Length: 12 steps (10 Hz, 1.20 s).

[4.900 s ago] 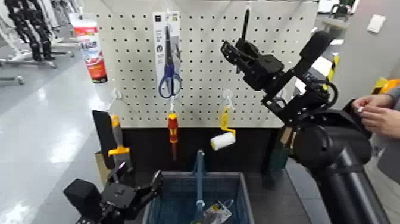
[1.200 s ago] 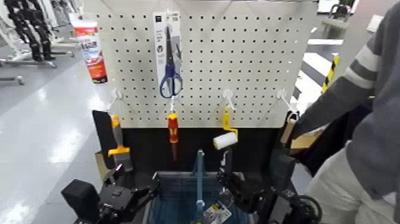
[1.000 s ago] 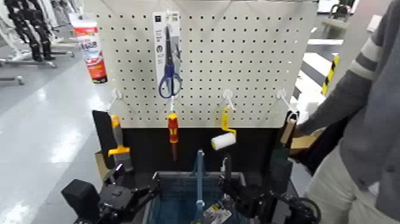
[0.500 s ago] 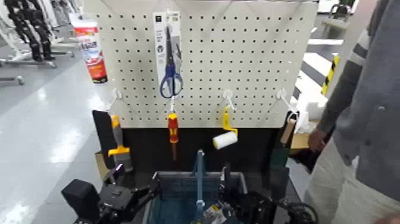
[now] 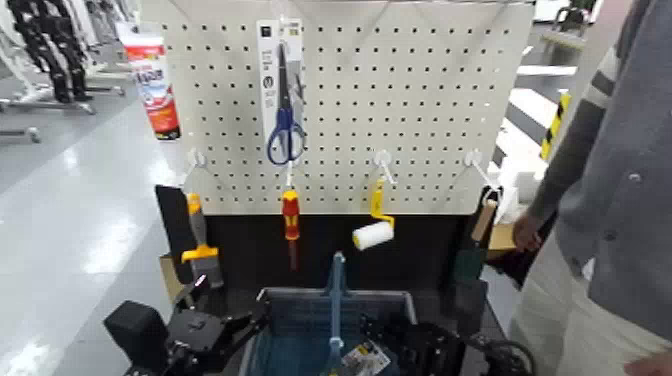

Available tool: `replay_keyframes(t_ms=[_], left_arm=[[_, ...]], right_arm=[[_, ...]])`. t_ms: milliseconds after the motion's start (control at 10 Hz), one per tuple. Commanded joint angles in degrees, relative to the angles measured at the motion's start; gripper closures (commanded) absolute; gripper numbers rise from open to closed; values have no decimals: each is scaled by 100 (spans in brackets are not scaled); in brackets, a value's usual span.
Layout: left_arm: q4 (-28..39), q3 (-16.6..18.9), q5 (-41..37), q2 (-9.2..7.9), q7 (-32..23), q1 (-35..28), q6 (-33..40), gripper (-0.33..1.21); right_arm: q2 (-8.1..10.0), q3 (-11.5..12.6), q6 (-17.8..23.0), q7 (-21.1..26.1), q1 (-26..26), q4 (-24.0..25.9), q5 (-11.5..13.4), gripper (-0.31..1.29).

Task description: Put the black wrench into the crate.

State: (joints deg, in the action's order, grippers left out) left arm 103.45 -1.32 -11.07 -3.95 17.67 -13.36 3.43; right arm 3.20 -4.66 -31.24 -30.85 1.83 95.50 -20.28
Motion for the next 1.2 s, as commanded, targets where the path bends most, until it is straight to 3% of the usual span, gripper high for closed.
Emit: replay_keyframes(t_ms=[100, 600, 900, 1000, 1200], left_arm=[[0, 0, 0, -1, 0, 0, 0, 11], [0, 0, 0, -1, 0, 0, 0, 11], [9, 18, 0, -1, 9, -27, 0, 11], [18, 27, 0, 8, 9, -35, 0, 11], [26, 44, 0, 8, 9, -44, 0, 11]], right_arm=[[5, 18, 4, 0, 2, 56, -2, 10], [5, 27, 320, 0, 54, 162, 85, 10], [-4, -114, 1296, 202, 353, 566, 841, 10], [-21, -149, 1656, 273, 485, 628, 1008, 11], [-39, -210, 2289, 545, 837, 689, 1105, 11]])
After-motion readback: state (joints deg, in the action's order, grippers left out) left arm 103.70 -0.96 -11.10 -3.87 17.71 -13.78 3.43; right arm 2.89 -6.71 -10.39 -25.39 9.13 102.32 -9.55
